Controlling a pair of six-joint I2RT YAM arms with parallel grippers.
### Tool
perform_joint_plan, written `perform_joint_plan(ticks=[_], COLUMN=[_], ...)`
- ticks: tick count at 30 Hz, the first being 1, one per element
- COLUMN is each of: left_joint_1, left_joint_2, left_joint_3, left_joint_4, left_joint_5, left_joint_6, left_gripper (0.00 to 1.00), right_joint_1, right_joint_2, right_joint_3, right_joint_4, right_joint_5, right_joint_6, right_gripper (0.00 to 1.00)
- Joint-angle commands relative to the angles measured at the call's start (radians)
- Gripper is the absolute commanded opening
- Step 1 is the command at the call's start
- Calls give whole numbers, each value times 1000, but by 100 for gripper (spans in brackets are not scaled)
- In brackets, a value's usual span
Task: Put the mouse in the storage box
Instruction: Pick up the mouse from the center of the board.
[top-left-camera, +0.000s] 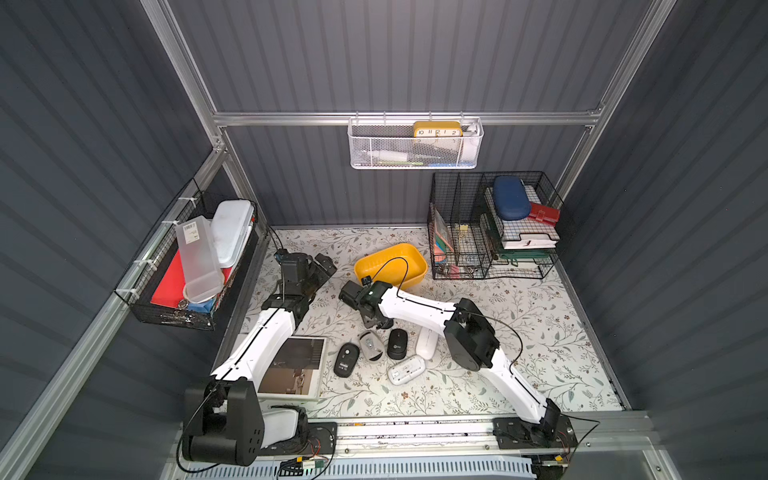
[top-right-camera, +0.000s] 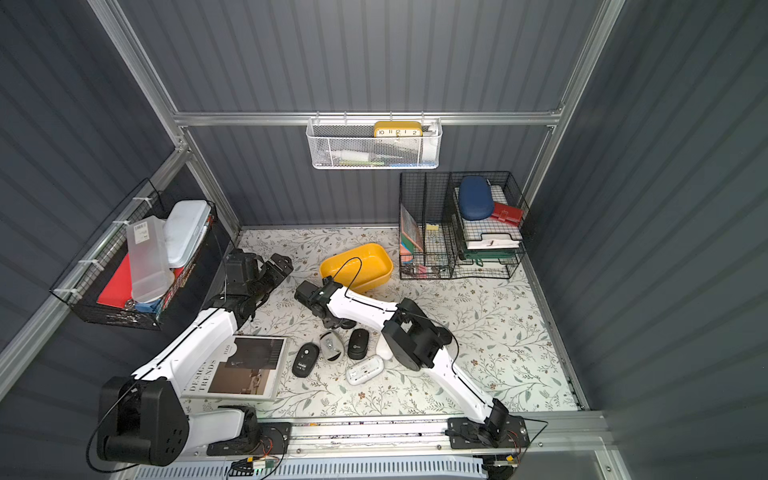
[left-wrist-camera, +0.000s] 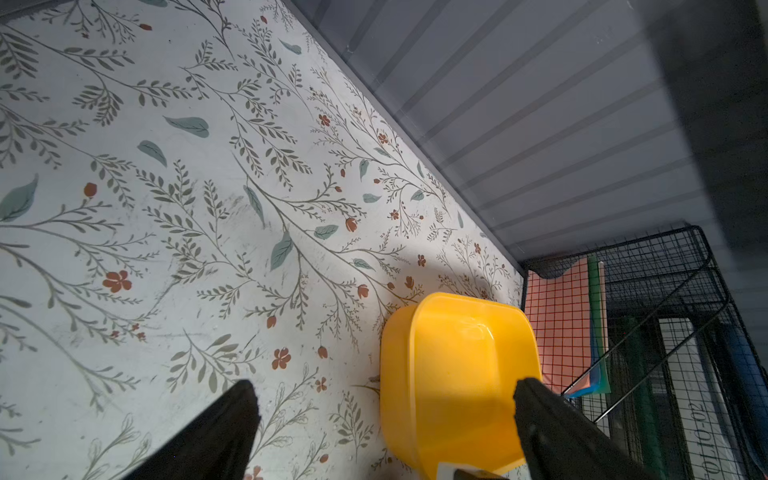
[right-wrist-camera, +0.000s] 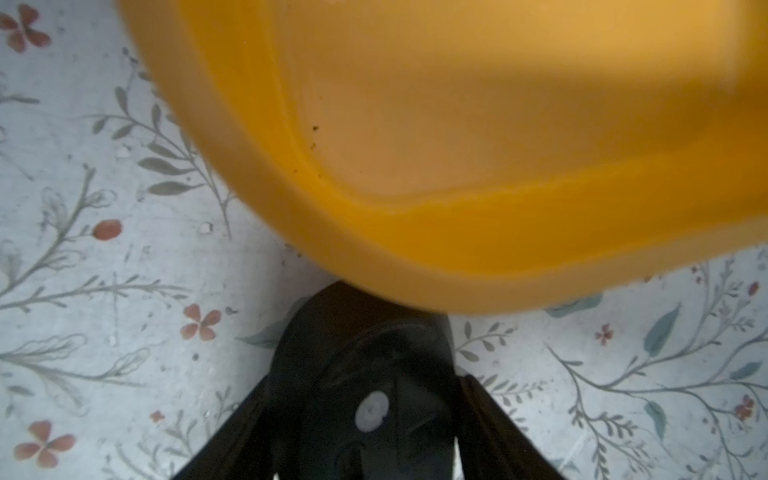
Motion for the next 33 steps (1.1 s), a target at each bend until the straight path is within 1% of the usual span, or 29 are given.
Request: perform_joint_plan(ticks=[1, 3, 5, 8, 10, 12, 14, 16, 18, 21, 25, 28, 33], left_joint_1=[6, 6, 6, 6, 8, 6, 6, 6, 2, -6, -45, -76, -128], left_joint_2=[1, -1, 0, 9, 22, 36, 53, 76, 101, 136, 205, 275, 335], left_joint_3=[4, 4, 4, 9, 20, 29, 42, 63, 76, 97, 188, 286, 380], left_joint_4=[6, 5, 8, 17, 19, 15, 11, 19, 22, 10, -93, -223, -349], left_joint_5=[-12, -8, 4, 47, 89, 125, 171, 205, 289, 398, 488, 491, 491], left_joint_6=[15, 15, 17, 37, 56, 75, 99, 156, 165, 183, 224, 262, 314], left_gripper=[99, 99, 100, 99, 99, 99, 99, 99, 99, 99, 99, 99, 98], right_joint_1=[-2, -2, -12, -39, -55, -66, -75, -87, -98, -112, -117, -117, -117], right_joint_2=[-3, -36, -85, -196, -273, -330, -376, -419, -452, -512, -588, -642, -713], right_joint_3=[3, -28, -96, -260, -366, -440, -487, -531, -567, -641, -743, -810, -918], right_joint_4=[-68, -49, 9, 163, 264, 334, 380, 423, 464, 559, 682, 761, 894], right_joint_5=[17, 10, -32, -129, -162, -183, -195, -207, -217, -223, -204, -170, -116], right_joint_6=[13, 16, 17, 24, 23, 14, 12, 15, 18, 20, -10, -41, -114], right_gripper=[49, 44, 44, 44, 44, 44, 43, 43, 42, 41, 40, 40, 40])
